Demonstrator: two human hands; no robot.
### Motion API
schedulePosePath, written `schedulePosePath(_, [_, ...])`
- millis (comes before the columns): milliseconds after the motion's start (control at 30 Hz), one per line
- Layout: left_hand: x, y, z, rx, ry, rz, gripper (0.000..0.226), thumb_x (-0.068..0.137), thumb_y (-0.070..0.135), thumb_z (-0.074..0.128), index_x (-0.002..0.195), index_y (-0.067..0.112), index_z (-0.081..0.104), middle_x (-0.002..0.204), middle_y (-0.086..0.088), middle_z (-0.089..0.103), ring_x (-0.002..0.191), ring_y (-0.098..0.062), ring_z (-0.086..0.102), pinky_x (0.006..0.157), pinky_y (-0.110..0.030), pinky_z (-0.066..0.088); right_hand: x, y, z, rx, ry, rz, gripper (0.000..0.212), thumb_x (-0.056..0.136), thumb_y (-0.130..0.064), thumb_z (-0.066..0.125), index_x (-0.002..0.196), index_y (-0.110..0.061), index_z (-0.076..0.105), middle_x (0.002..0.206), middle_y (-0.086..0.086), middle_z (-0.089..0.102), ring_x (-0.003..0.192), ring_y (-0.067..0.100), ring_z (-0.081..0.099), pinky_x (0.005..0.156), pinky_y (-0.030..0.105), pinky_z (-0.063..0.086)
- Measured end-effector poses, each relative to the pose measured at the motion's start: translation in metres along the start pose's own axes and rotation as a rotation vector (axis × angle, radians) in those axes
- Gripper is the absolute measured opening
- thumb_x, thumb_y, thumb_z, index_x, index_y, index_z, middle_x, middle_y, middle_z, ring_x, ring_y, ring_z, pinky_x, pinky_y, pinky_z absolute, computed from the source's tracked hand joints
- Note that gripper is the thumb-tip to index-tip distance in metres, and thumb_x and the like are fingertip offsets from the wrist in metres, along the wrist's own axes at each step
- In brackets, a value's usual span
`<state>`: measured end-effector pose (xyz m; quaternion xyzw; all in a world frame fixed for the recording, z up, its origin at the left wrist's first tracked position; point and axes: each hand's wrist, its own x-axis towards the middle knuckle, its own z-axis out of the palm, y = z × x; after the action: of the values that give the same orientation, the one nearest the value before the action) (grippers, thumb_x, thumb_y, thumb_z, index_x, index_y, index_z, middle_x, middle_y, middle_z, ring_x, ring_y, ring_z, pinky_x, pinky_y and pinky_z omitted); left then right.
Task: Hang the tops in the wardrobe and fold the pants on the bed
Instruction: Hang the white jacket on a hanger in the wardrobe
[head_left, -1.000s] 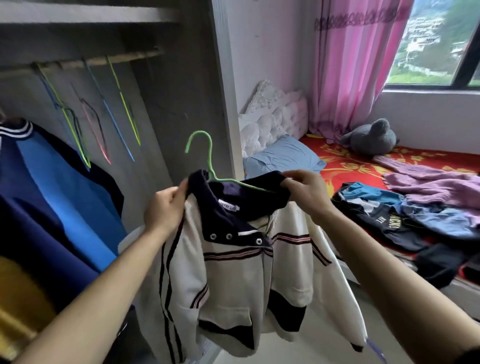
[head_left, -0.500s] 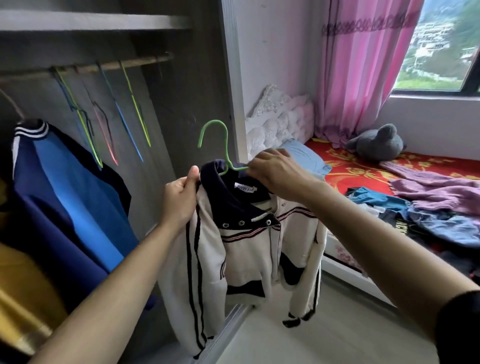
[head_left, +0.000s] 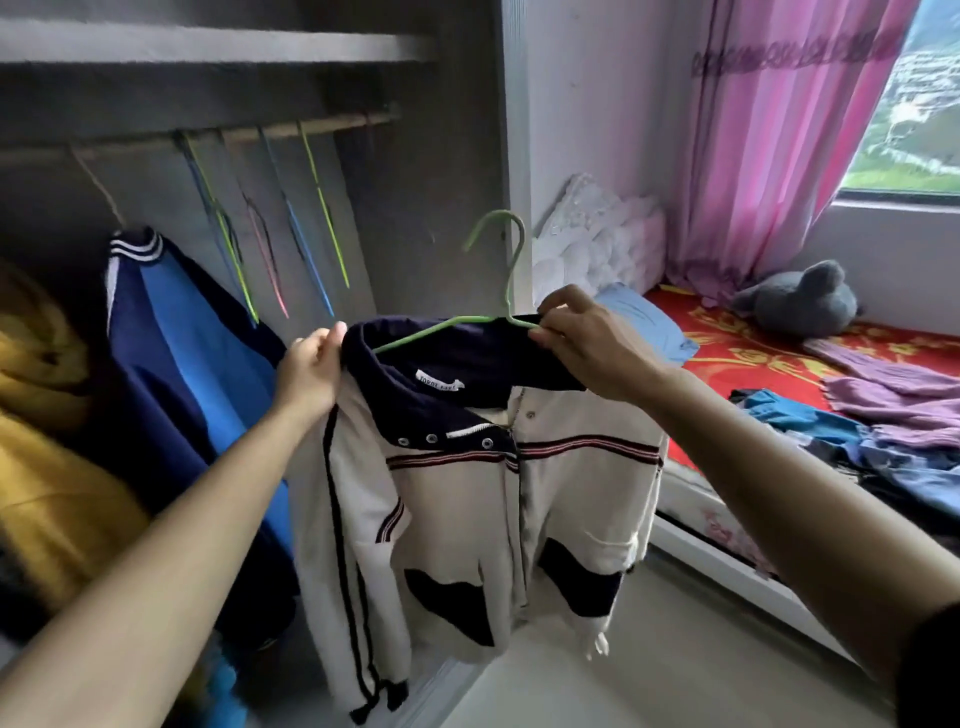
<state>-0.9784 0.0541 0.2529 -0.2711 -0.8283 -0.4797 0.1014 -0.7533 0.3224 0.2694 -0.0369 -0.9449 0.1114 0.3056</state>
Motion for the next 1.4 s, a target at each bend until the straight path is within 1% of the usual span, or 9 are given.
schedulePosePath(233, [-0.047,-0.025,-0.01,0.093,-0.004,0.04,0.032,0.087,0.012,0.064,0.118,0.009,0.06,0.123,-0.014,0.05,0.12,-0.032,0.047,0.103,-0.035,0.036,0.024,-0.032,0.021,0.121,0.083,-0.064,0.031,0.103,-0.033,0.05,0.096,-0.007,0.066,0.106,0.003,0.057,0.085,0.024,0.062,0.078,0.047,0.052])
schedulePosePath(400, [-0.066,-0.011,-0.005,0.054,-0.051,-0.332,0.074,0.075,0.083,0.045,0.104,0.015,0.055,0.111,-0.008,0.058,0.105,-0.03,0.056,0.092,-0.048,0.048,0.028,-0.039,0.031,0.128,0.094,-0.053,0.029,0.103,-0.028,0.052,0.098,-0.004,0.069,0.105,0.006,0.059,0.085,0.026,0.062,0.078,0.046,0.052])
schedulePosePath(500, [-0.056,-0.002,0.005,0.086,-0.182,-0.429,0.084,0.065,0.075,0.07,0.115,0.011,0.047,0.115,-0.009,0.058,0.106,-0.032,0.059,0.09,-0.044,0.053,0.03,-0.047,0.039,0.149,0.058,-0.08,0.025,0.103,-0.024,0.053,0.098,-0.005,0.07,0.102,0.007,0.061,0.088,0.024,0.062,0.082,0.041,0.051])
schedulePosePath(633, [-0.04,-0.008,0.006,0.19,0.03,-0.201,0.013,0.082,0.009,0.059,0.093,0.009,0.053,0.095,-0.013,0.064,0.091,-0.037,0.061,0.073,-0.039,0.05,0.03,-0.042,0.041,0.219,-0.075,-0.091,0.023,0.1,-0.028,0.058,0.1,-0.011,0.074,0.107,0.001,0.062,0.1,0.014,0.059,0.093,0.026,0.046])
schedulePosePath(733, [-0.033,-0.013,0.004,0.214,0.065,0.083,0.024,0.08,0.0,0.055,0.103,0.005,0.063,0.097,-0.013,0.061,0.086,-0.036,0.059,0.072,-0.037,0.045,0.024,-0.035,0.04,0.175,-0.114,-0.086,0.023,0.097,-0.029,0.062,0.099,-0.011,0.076,0.108,-0.002,0.061,0.099,0.008,0.058,0.092,0.012,0.04])
schedulePosePath(933, [-0.021,0.001,-0.002,0.384,0.018,0.379,0.05,0.081,0.027,0.065,0.127,0.014,0.053,0.127,-0.008,0.047,0.121,-0.028,0.04,0.101,-0.046,0.036,0.019,-0.044,0.045,0.209,-0.073,-0.128,0.015,0.094,-0.026,0.068,0.093,-0.015,0.078,0.104,0.0,0.065,0.085,-0.01,0.056,0.079,-0.001,0.034])
schedulePosePath(1067, [-0.027,0.022,0.003,0.386,-0.224,0.632,0.035,0.094,0.051,0.054,0.101,0.02,0.069,0.091,0.005,0.066,0.098,-0.021,0.057,0.091,-0.04,0.034,0.023,-0.062,0.054,0.3,-0.202,-0.04,0.021,0.095,-0.03,0.066,0.098,-0.013,0.078,0.101,0.008,0.067,0.092,0.017,0.065,0.086,0.03,0.051])
schedulePosePath(1300, [-0.045,0.002,0.007,0.162,-0.385,0.551,0.023,0.095,0.029,0.062,0.093,0.009,0.072,0.08,-0.001,0.067,0.08,-0.017,0.059,0.076,-0.033,0.047,0.034,-0.068,0.074,0.901,-0.621,0.703,0.052,0.101,-0.042,0.048,0.123,0.002,0.065,0.114,0.024,0.067,0.075,0.01,0.058,0.067,0.022,0.043])
schedulePosePath(1400, [-0.051,-0.001,0.01,0.162,-0.409,0.563,0.023,0.096,0.029,0.061,0.093,0.009,0.071,0.081,0.0,0.067,0.08,-0.015,0.059,0.076,-0.033,0.047,0.042,-0.072,0.089,0.56,-0.809,0.77,0.041,0.1,-0.044,0.042,0.086,-0.014,0.066,0.076,0.003,0.065,0.055,0.008,0.057,0.052,0.018,0.042])
